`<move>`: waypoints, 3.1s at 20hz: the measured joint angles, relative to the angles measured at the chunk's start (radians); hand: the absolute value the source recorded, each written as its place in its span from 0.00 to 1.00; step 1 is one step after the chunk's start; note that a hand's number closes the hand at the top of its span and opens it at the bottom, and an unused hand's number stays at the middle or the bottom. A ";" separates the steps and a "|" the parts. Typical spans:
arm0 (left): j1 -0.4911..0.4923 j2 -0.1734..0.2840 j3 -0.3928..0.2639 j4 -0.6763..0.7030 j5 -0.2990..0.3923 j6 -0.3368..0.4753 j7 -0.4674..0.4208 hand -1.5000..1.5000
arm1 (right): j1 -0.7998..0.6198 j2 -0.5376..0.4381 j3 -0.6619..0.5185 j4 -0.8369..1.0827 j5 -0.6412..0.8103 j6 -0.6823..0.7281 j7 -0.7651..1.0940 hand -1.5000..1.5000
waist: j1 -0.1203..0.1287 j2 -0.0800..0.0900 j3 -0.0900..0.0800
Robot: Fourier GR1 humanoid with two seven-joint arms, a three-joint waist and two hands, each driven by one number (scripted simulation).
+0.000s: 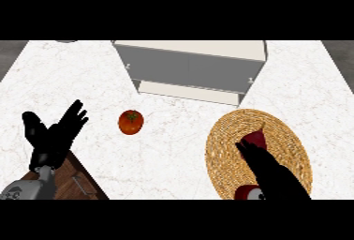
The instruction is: Pick the can from the placemat and place it in the tiered shelf
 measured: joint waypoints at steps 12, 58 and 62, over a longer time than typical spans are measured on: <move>0.003 -0.025 0.009 -0.005 -0.042 0.011 -0.004 0.50 | -0.022 0.016 0.100 0.035 0.061 0.076 -0.137 1.00 | 0.002 -0.010 -0.006; -0.015 -0.054 0.032 -0.013 -0.071 -0.026 0.047 0.50 | -1.375 0.537 -0.434 0.533 0.300 -0.017 0.502 1.00 | 0.024 0.001 -0.004; -0.009 -0.056 0.034 -0.023 -0.077 -0.027 0.046 0.50 | -1.458 0.527 -0.527 0.656 0.287 0.002 0.463 1.00 | 0.023 0.005 -0.004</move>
